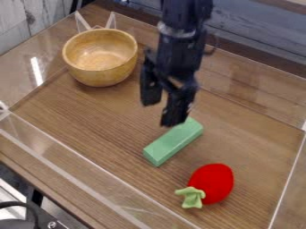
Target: Put the green block in the brown bowl
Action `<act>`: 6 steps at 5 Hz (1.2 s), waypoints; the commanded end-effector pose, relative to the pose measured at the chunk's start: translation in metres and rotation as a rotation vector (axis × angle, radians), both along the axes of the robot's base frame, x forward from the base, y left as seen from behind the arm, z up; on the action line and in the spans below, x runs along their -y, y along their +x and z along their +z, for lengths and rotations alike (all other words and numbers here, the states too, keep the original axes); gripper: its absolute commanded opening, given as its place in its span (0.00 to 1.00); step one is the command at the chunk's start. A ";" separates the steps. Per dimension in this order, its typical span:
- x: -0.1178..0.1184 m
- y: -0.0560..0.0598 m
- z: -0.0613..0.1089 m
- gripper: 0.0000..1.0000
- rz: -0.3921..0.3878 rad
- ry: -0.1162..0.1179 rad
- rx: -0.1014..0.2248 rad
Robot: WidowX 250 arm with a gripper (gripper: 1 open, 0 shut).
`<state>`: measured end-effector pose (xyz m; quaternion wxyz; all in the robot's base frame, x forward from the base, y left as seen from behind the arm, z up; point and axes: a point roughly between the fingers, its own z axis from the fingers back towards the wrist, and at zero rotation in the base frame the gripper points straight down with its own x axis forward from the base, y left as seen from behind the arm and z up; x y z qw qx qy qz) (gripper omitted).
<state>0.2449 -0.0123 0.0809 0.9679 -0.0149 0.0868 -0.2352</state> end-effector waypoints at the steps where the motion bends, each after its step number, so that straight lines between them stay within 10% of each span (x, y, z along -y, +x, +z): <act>1: 0.001 -0.005 -0.003 1.00 -0.155 -0.015 0.061; 6: 0.004 0.002 -0.039 1.00 -0.202 -0.031 0.188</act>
